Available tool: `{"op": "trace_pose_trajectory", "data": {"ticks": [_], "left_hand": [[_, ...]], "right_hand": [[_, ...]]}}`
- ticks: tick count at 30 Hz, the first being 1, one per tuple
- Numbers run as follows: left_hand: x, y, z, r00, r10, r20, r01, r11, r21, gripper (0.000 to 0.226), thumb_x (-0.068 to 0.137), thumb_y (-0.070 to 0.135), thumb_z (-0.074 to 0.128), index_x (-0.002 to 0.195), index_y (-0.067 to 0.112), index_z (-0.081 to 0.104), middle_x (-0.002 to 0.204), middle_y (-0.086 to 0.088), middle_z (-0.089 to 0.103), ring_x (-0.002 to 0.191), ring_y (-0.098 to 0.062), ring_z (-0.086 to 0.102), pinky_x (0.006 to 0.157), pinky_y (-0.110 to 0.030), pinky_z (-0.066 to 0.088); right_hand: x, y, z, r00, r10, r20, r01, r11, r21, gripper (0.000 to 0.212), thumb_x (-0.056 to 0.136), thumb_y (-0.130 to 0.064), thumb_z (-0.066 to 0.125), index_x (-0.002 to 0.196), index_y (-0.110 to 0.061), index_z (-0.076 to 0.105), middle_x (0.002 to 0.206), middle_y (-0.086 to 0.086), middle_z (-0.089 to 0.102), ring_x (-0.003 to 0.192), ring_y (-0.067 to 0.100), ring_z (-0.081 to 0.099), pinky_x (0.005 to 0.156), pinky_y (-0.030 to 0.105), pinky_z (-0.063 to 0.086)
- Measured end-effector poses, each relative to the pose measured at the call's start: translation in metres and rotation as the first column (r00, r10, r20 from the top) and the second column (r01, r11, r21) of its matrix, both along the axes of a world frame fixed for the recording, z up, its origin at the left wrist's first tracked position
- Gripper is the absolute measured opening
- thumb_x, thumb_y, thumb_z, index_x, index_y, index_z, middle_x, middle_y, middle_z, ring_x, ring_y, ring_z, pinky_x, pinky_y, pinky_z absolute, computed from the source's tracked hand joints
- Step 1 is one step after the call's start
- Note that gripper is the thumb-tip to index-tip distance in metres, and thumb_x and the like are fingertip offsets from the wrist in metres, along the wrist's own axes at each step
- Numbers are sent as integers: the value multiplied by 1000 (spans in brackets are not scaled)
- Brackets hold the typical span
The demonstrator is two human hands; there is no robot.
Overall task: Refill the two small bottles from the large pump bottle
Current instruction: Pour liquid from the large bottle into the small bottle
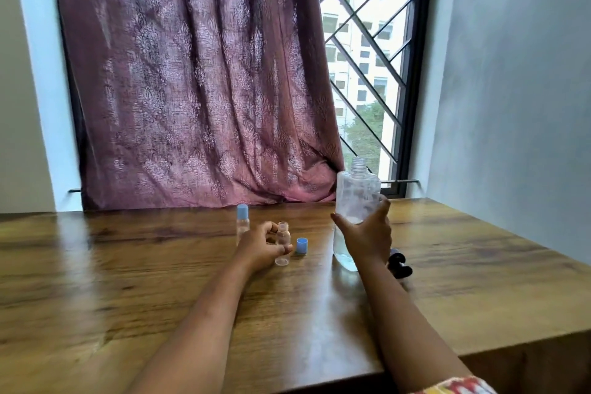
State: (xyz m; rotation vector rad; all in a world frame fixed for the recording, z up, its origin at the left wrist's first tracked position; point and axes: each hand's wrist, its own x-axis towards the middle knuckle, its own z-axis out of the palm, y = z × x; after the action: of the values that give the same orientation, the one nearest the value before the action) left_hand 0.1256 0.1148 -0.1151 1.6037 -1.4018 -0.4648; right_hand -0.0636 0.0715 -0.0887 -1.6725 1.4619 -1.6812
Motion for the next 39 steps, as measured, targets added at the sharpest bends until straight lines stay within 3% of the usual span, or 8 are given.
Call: {"op": "trace_pose_trajectory", "data": {"ticks": [3, 6, 12, 17, 21, 27, 33, 39], "left_hand": [[-2, 3, 2, 999, 21, 26, -21, 1000, -10, 35, 78, 12, 73, 110, 11, 58, 100, -5, 66, 82, -6, 59, 56, -5, 40], [-1, 7, 4, 997, 58, 57, -57, 998, -22, 35, 77, 16, 75, 108, 13, 59, 95, 1, 63, 76, 0, 55, 52, -3, 39], [0, 9, 7, 990, 88, 113, -86, 996, -26, 40, 77, 23, 74, 112, 19, 56, 97, 3, 64, 90, -13, 60, 83, -27, 48], [-2, 14, 9, 989, 66, 131, -64, 998, -22, 48, 80, 24, 71, 124, 22, 52, 103, 2, 62, 94, -14, 58, 84, -27, 47], [-4, 18, 10, 993, 51, 111, -50, 999, -9, 52, 82, 23, 69, 130, 21, 49, 103, 2, 59, 94, -13, 56, 81, -25, 46], [-6, 19, 11, 995, 59, 83, -58, 998, -23, 54, 83, 20, 69, 132, 19, 48, 100, 4, 54, 94, -12, 53, 81, -23, 42], [-6, 18, 10, 996, 57, 68, -55, 998, -26, 55, 81, 20, 71, 132, 19, 49, 104, 2, 59, 95, -11, 54, 82, -24, 45], [-5, 17, 11, 996, 62, 60, -60, 998, -32, 54, 81, 16, 69, 132, 16, 50, 95, 6, 59, 92, -9, 55, 82, -22, 42]], "right_hand": [[6, 4, 0, 995, -4, -96, -7, 994, -109, 78, 68, -30, 80, 131, -14, 35, 124, 13, 57, 106, 37, 57, 80, 38, 43], [10, 5, -3, 975, -12, -222, -33, 980, -197, 74, 68, -24, 78, 129, -18, 37, 121, 10, 58, 103, 36, 58, 78, 37, 45], [15, 0, -11, 870, -150, -470, -11, 947, -322, 77, 61, -9, 75, 124, -23, 34, 111, 10, 62, 88, 38, 62, 72, 42, 51], [18, -5, -16, 768, -267, -582, 22, 919, -393, 86, 45, -4, 81, 122, -20, 47, 104, 10, 67, 83, 36, 65, 70, 41, 52], [18, -5, -17, 721, -330, -610, 41, 898, -437, 86, 37, 0, 80, 117, -19, 53, 102, 5, 69, 81, 33, 66, 70, 39, 51], [19, -9, -21, 682, -343, -646, 48, 902, -429, 80, 41, 5, 72, 115, -21, 57, 100, 2, 69, 81, 31, 64, 71, 39, 49], [21, -12, -22, 674, -351, -650, 29, 892, -452, 77, 45, 8, 63, 116, -21, 54, 105, 3, 67, 89, 32, 62, 80, 44, 48], [22, -12, -23, 672, -348, -653, 6, 885, -466, 80, 44, 9, 64, 116, -22, 52, 106, 3, 66, 93, 33, 61, 84, 45, 47]]}}
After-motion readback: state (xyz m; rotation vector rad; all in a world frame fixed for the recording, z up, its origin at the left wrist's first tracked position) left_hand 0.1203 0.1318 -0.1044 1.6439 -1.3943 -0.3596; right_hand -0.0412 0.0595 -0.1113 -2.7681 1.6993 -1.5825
